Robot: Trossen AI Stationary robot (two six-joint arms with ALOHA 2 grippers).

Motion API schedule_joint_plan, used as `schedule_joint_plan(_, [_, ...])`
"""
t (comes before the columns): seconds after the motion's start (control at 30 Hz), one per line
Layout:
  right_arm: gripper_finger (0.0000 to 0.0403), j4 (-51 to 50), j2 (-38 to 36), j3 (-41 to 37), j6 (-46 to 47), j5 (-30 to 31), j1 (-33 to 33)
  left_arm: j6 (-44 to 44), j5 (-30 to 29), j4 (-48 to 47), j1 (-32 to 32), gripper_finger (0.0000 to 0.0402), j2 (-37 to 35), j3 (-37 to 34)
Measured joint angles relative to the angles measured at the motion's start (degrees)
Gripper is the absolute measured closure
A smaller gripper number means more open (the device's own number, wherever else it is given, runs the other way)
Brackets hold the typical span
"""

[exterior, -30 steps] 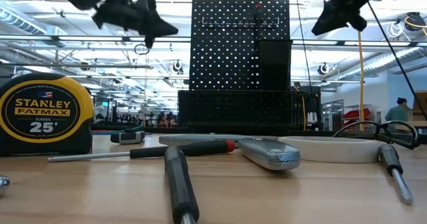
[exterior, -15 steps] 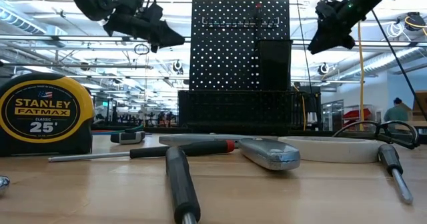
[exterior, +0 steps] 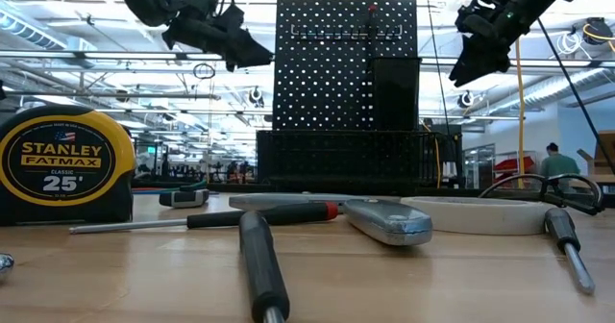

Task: Hang tools onto peg board
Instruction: Adjust the pegboard on the table

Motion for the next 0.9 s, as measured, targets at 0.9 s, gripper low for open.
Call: schedule_joint_plan(0.9, [0.0209, -1.0, 6.4, 0.0, -14.6, -0.1, -1.0, 1.0, 7.7, -0.3, 0.6, 0.0229, 4.4, 0.3])
